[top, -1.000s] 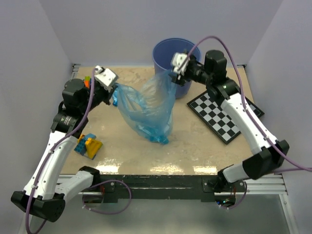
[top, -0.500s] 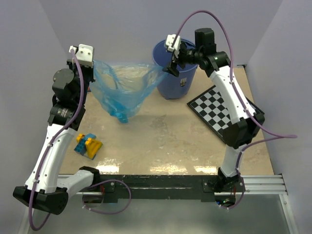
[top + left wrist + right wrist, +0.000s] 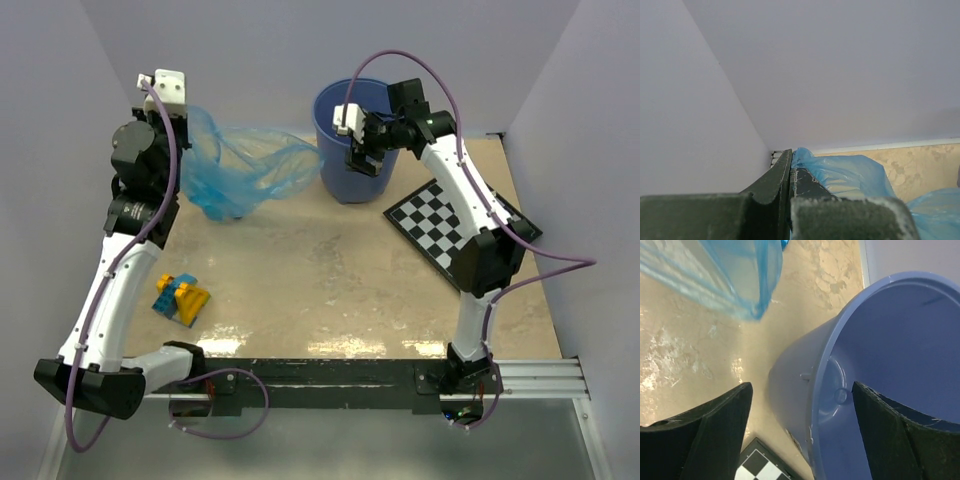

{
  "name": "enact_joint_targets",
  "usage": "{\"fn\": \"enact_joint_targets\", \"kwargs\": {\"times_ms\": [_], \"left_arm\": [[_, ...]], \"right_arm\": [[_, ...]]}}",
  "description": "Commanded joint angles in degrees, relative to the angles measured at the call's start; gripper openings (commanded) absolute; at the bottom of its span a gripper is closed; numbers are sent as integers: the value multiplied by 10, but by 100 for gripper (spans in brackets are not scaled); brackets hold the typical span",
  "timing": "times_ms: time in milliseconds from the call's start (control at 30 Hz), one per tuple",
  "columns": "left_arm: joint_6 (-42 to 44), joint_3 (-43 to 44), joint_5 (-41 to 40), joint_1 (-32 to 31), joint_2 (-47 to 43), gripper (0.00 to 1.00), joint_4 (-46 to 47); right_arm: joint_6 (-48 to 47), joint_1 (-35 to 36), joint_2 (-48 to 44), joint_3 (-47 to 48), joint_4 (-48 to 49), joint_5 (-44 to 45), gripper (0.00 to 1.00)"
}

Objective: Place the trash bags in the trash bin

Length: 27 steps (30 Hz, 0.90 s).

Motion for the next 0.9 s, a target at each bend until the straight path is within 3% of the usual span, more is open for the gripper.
{"fn": "enact_joint_targets", "kwargs": {"times_ms": [0,67,167,267,333,533,700,867], "left_arm": [[-10,42,14,3,4,0,33],[-15,51,21,3,7,0,36],[-12,92,20,4,26,0,40],[-14,176,22,5,62,0,69],[-35,252,33,5,96,0,64],[-168,467,83,5,193,0,50],[-308,518,174,6,230,0,96],[-399,549,267,-6,254,0,109]], "right_arm": [[-15,-2,-3,11,16,37,78],[-8,-1,3,16,22,48,67],[-18,-1,4,17,18,46,41],[-57,4,-6,12,-2,23,19],[-75,12,-17,5,-13,8,13],[-98,72,-87,-49,-2,-19,9],[-101,136,-151,-134,23,-10,7],[-55,153,-179,-137,37,-21,6]]}}
